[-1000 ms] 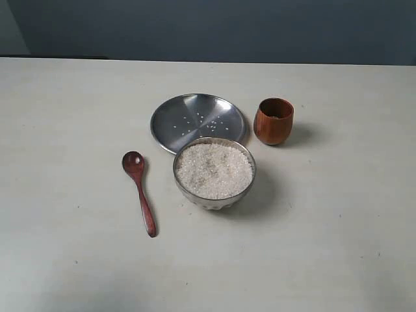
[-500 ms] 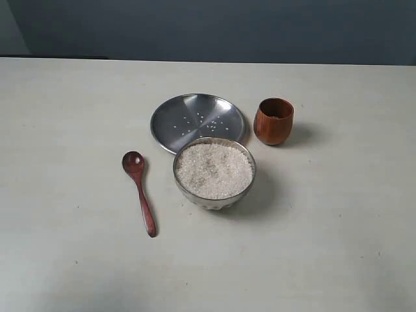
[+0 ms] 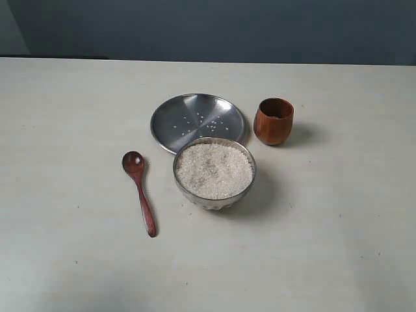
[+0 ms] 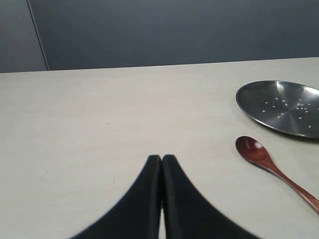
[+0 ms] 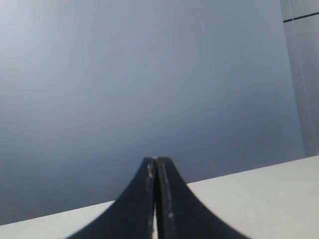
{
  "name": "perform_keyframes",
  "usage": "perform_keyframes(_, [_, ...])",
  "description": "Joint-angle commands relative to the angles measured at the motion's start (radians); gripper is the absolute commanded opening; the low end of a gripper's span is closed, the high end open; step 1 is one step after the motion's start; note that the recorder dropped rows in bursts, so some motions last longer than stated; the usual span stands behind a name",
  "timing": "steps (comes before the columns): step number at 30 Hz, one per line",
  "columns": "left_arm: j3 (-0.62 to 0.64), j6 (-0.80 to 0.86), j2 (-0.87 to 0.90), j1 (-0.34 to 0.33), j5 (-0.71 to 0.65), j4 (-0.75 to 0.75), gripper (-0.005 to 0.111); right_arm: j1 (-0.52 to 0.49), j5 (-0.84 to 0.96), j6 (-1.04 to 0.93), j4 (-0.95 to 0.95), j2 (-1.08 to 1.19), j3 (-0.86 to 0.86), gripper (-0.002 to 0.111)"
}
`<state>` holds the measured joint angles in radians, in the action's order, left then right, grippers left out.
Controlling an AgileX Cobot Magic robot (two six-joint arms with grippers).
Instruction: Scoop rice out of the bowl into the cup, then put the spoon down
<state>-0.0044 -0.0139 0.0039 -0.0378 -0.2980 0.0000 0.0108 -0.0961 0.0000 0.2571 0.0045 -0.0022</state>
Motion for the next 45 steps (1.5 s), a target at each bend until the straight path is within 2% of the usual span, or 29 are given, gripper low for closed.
perform_keyframes(1, [0.004, -0.005, -0.004, -0.002, 0.012, 0.000, 0.000, -0.004, -0.026, 0.000, 0.023, -0.004, 0.002, 0.000])
perform_keyframes(8, [0.004, -0.005, -0.004, -0.002, 0.012, 0.000, 0.000, -0.002, -0.010, 0.000, 0.025, -0.004, 0.002, 0.000])
perform_keyframes(17, [0.004, -0.005, -0.004, -0.002, 0.012, 0.000, 0.000, 0.001, 0.024, 0.000, 0.165, -0.004, 0.002, 0.000])
perform_keyframes(24, [0.004, -0.005, -0.004, -0.002, 0.012, 0.000, 0.000, 0.001, 0.133, 0.000, 0.185, -0.004, 0.002, 0.000])
perform_keyframes(32, [0.004, -0.005, -0.004, -0.002, 0.014, 0.000, 0.000, 0.001, 0.126, 0.000, 0.201, -0.004, 0.002, 0.000])
perform_keyframes(37, [0.004, -0.005, -0.004, -0.002, 0.063, -0.008, 0.000, 0.001, 0.096, 0.038, 0.295, -0.004, -0.020, 0.000])
perform_keyframes(42, [0.004, -0.013, -0.004, -0.002, 0.170, -0.184, 0.000, 0.001, 0.251, 0.030, 0.283, -0.004, -0.164, 0.000])
perform_keyframes(45, [0.004, -0.013, -0.004, -0.002, 0.256, -0.400, 0.000, 0.001, 0.309, 0.011, 0.283, 0.035, -0.231, 0.000])
